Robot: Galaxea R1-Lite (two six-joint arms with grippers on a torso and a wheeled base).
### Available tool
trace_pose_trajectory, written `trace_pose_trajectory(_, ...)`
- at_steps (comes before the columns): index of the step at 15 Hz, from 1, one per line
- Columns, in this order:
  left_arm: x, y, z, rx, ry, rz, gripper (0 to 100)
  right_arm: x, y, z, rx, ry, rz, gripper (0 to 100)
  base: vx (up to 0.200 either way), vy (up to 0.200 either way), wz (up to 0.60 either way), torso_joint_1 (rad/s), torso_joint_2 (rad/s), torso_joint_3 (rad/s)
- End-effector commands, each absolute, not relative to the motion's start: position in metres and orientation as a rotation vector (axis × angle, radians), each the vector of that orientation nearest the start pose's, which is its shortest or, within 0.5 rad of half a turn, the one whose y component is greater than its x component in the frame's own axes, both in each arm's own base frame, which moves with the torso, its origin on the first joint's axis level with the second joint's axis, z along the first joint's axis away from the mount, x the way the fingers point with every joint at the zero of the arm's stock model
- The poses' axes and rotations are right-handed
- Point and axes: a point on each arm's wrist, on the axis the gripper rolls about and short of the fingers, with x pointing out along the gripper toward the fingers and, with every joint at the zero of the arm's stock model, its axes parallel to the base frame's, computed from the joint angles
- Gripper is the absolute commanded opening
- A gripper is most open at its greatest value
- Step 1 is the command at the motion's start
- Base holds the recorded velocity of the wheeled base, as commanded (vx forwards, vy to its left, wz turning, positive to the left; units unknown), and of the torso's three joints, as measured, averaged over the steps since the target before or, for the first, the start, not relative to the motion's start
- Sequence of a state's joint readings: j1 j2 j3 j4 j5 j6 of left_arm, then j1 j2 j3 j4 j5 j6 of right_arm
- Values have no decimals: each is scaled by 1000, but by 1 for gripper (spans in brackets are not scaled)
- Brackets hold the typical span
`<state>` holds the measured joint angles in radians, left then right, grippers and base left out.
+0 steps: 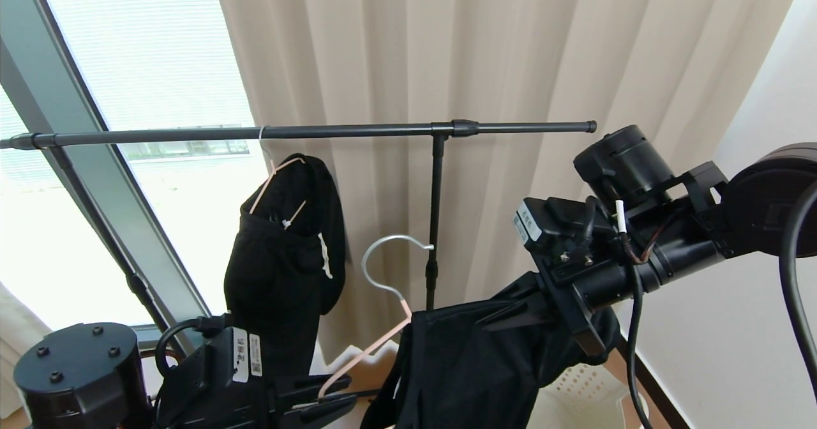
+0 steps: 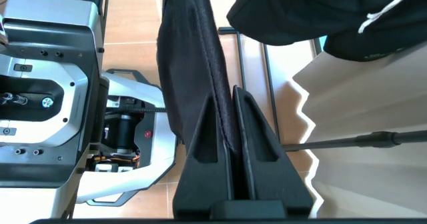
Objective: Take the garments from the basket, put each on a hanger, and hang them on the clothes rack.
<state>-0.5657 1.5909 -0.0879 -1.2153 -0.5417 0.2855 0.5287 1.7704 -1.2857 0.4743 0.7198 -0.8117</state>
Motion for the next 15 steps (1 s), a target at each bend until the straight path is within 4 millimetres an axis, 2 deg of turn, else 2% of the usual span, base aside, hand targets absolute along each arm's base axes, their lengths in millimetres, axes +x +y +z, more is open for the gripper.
trace_pose_trajectory(1,154,-112,95,244,173,-1134,100,253,165,204,-551,473,1477,0,0,0,0,0,0,0)
trace_pose_trajectory(5,155,-112,97,200,165,-1123,100,251,163,208,-556,462,1469,0,0,0,0,0,0,0)
trace_pose_trajectory(8,157,-108,103,177,121,-1090,100,246,156,219,-564,426,1441,0,0,0,0,0,0,0)
trace_pose_trajectory(11,160,-94,117,142,64,-1000,100,241,143,226,-598,444,1337,0,0,0,0,0,0,0)
trace_pose_trajectory(13,168,-80,126,-8,96,-884,100,244,142,229,-611,470,1244,0,0,0,0,0,0,0)
trace_pose_trajectory(15,174,-70,119,-102,214,-813,100,248,144,232,-660,443,1151,0,0,0,0,0,0,0)
